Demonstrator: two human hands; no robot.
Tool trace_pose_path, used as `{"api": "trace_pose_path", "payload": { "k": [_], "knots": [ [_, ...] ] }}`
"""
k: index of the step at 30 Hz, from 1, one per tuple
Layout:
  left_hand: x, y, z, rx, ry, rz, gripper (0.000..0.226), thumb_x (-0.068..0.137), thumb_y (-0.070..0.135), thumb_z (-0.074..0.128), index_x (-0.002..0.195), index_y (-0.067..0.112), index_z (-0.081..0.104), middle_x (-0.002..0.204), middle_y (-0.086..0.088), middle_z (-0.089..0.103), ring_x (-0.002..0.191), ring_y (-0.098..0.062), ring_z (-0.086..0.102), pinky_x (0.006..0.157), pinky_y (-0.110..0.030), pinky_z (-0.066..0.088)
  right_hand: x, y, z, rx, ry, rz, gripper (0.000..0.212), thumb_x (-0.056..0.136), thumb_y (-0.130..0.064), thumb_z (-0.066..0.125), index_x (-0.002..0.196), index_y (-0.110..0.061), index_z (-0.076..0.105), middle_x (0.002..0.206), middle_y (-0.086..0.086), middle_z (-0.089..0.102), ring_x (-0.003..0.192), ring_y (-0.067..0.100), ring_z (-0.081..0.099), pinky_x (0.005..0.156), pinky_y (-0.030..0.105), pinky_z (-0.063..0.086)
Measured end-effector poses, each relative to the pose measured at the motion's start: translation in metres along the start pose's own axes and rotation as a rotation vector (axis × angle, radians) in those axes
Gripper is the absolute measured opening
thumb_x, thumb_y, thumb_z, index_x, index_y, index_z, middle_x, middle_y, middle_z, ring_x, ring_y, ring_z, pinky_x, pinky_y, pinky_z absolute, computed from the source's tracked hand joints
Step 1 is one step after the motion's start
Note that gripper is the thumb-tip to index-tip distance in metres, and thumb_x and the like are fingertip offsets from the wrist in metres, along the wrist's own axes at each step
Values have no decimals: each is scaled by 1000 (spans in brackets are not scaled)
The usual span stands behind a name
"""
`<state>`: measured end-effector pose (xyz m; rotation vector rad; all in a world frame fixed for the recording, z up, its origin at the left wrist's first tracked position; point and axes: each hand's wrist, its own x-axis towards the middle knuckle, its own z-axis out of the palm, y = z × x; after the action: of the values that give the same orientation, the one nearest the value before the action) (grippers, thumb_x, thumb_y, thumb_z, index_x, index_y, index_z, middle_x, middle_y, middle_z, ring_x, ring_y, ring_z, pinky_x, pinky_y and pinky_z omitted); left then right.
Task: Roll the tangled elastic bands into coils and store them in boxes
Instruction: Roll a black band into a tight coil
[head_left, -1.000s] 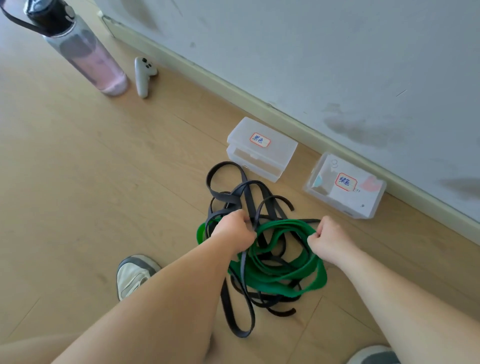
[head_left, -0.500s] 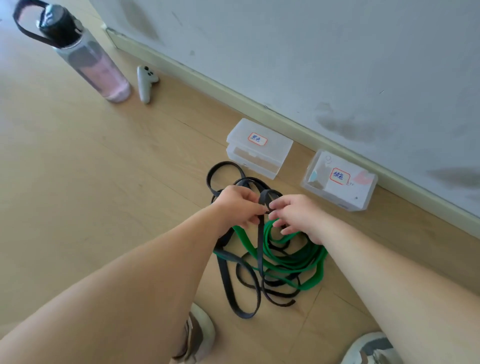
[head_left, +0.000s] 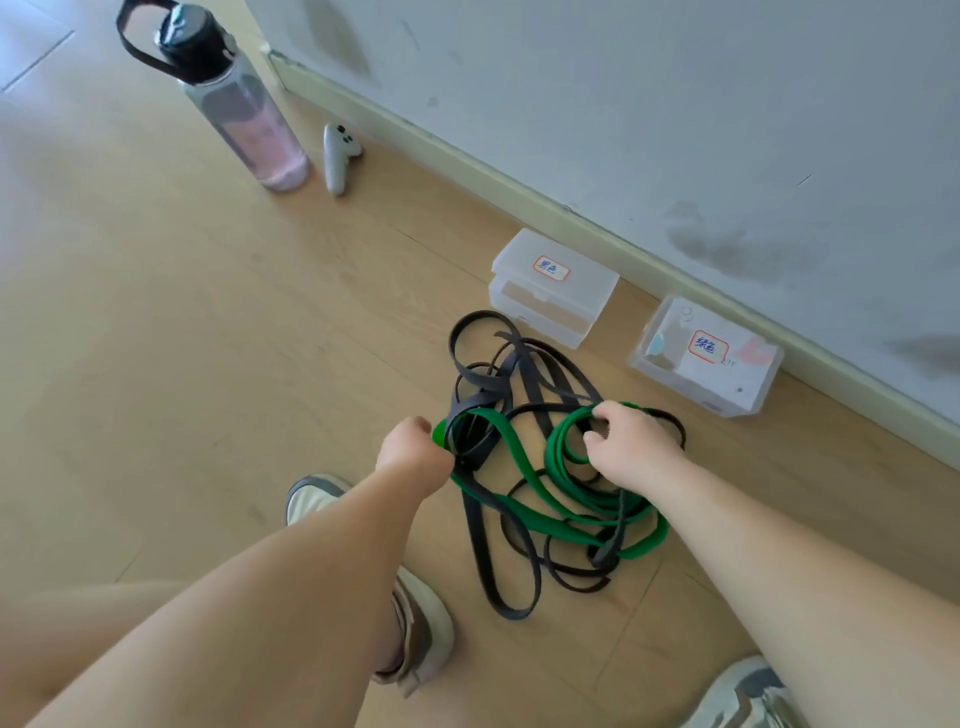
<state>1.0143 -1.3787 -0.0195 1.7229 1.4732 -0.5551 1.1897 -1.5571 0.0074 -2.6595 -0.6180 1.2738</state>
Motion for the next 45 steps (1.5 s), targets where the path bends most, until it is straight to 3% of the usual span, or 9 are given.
{"api": "trace_pose_path", "payload": {
  "k": [4, 13, 17, 22, 26, 29, 37, 41, 45],
  "knots": [
    [12, -3, 3, -107, -53, 39, 47, 94, 9, 57, 140, 18, 58, 123, -7, 68, 104, -26, 64, 80, -32, 54, 4, -24, 21, 79, -100, -105, 25, 103, -31, 50, 124, -25, 62, 113, -5, 67, 90, 18, 64, 85, 37, 57],
    [46, 15, -1, 112, -46, 109, 46, 94, 43, 68, 137, 28, 60, 133, -3, 56, 96, -22, 61, 83, -31, 53, 29, -58, 42, 324, -283, -69, 51, 102, -42, 56, 150, -30, 44, 145, -2, 54, 131, 21, 53, 106, 39, 47],
    [47, 35, -3, 121, -71, 174, 22, 85, 35, 71, 104, 23, 73, 99, 1, 70, 90, -20, 68, 84, -36, 62, 40, -57, 43, 379, -268, -41, 44, 105, -42, 51, 145, -26, 51, 143, -1, 57, 123, 18, 54, 103, 36, 47],
    [29, 70, -7, -103, -84, 289, 22, 86, 36, 72, 105, 25, 74, 94, 12, 67, 91, -12, 66, 79, -26, 55, 48, -61, 28, 685, -31, 100, 52, 107, -40, 43, 157, -28, 33, 154, 0, 49, 133, 26, 54, 111, 47, 47],
    [0, 97, -25, -142, -183, 422, 10, 90, 29, 71, 86, 23, 77, 76, 8, 65, 70, -7, 58, 62, -18, 48, 49, -68, -11, 1125, -110, 135, 46, 105, -34, 55, 148, -19, 46, 127, 4, 70, 106, 22, 73, 86, 40, 62],
    [-25, 109, -41, -120, -218, 510, 13, 88, 21, 73, 99, 21, 80, 92, 5, 75, 86, -10, 67, 76, -18, 53, 33, -81, -51, 1292, -124, 6, 34, 101, -29, 63, 128, -9, 64, 101, 8, 78, 90, 26, 77, 75, 42, 62],
    [-105, 151, -85, -99, -87, 633, 8, 91, 25, 72, 86, 20, 71, 90, 7, 69, 81, -14, 62, 72, -25, 51, -57, -113, -155, 630, 138, -244, 29, 73, -35, 92, 91, -16, 79, 89, 2, 79, 87, 19, 74, 73, 34, 59],
    [-155, 179, -107, 31, 20, 638, 42, 85, 43, 75, 79, 2, 72, 67, -2, 60, 60, -19, 54, 59, -31, 47, -108, -111, -196, 539, 263, -320, 8, 82, -17, 84, 86, -14, 78, 86, 1, 76, 84, 16, 71, 72, 25, 54],
    [-195, 197, -138, 156, 291, 707, 26, 76, 40, 80, 88, 21, 68, 93, 5, 61, 78, -15, 60, 63, -28, 49, -155, -106, -223, 548, 307, -408, 4, 90, -15, 76, 89, -19, 78, 86, -1, 77, 79, 9, 70, 80, 26, 55]
  ]
}}
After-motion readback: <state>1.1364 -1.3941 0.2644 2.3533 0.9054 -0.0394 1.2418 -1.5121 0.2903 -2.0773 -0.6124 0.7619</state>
